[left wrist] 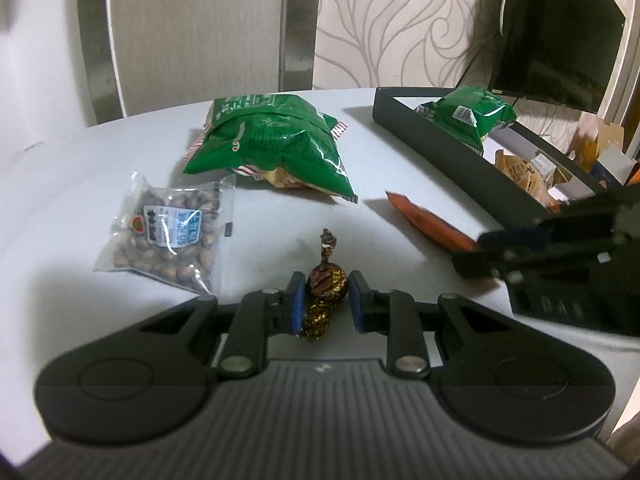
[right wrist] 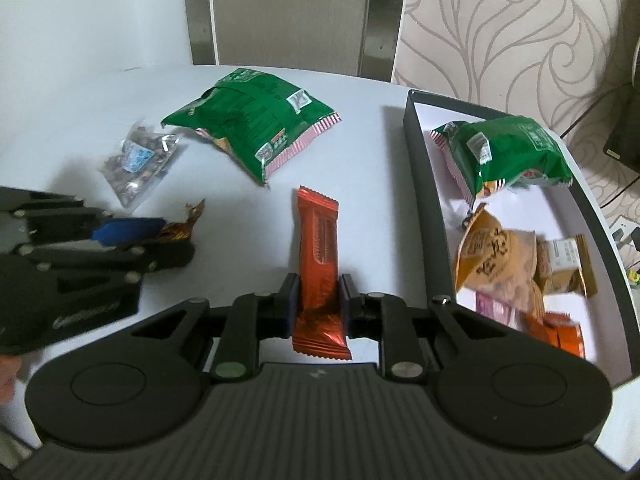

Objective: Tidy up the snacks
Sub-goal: 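Grasp the orange-red stick packet with the right tool while the left tool holds the candy, then carry the candy and orange stick packet toward the black box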

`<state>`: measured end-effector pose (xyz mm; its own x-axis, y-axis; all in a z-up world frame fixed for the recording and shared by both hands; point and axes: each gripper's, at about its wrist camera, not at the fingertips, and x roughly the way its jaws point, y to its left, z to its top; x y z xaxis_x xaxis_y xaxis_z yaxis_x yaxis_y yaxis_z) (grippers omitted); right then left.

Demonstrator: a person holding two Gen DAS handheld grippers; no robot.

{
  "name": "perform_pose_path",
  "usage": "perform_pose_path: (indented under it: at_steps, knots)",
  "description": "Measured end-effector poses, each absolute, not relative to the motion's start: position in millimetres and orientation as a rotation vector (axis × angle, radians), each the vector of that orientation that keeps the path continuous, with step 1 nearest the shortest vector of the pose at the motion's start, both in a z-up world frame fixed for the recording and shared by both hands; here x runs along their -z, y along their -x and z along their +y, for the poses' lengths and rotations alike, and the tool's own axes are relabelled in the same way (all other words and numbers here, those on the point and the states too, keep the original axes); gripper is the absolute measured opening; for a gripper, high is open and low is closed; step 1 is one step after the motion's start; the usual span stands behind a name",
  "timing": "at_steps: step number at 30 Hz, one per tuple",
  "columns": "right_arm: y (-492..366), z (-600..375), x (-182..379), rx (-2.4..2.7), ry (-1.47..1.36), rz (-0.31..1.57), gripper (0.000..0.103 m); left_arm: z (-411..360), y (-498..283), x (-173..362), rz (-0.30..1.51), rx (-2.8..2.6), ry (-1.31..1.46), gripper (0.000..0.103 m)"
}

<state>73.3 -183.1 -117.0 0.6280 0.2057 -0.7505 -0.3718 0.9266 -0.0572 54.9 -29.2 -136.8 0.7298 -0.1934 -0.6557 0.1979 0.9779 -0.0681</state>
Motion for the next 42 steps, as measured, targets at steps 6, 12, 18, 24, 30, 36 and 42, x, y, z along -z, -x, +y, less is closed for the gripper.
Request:
perform_pose_path:
  at_steps: [6, 12, 18, 24, 30, 36, 42]
  knots:
    - [-50, -183, 112, -0.332, 0.200, 0.818, 0.025, -32, -55, 135, 0.715, 0.219, -0.020, 0.026]
    - [-30, -185, 102, -0.323, 0.178, 0.796, 0.025, -38, -59, 122, 0.686, 0.217, -0.039, 0.026]
    - [-14, -184, 94, -0.313, 0.174, 0.775, 0.024, -42, -62, 107, 0.646, 0.204, -0.049, 0.026]
    - [-2, -189, 83, -0.301, 0.152, 0.745, 0.024, -40, -60, 103, 0.638, 0.201, -0.047, 0.026]
    - [8, -190, 64, -0.304, 0.154, 0.687, 0.024, -38, -55, 101, 0.628, 0.209, -0.043, 0.026]
    - [3, -206, 47, -0.266, 0.134, 0.644, 0.024, -40, -52, 100, 0.623, 0.217, -0.038, 0.026]
    - [-7, -236, 46, -0.189, 0.096, 0.640, 0.024, -49, -53, 95, 0.615, 0.223, -0.045, 0.026]
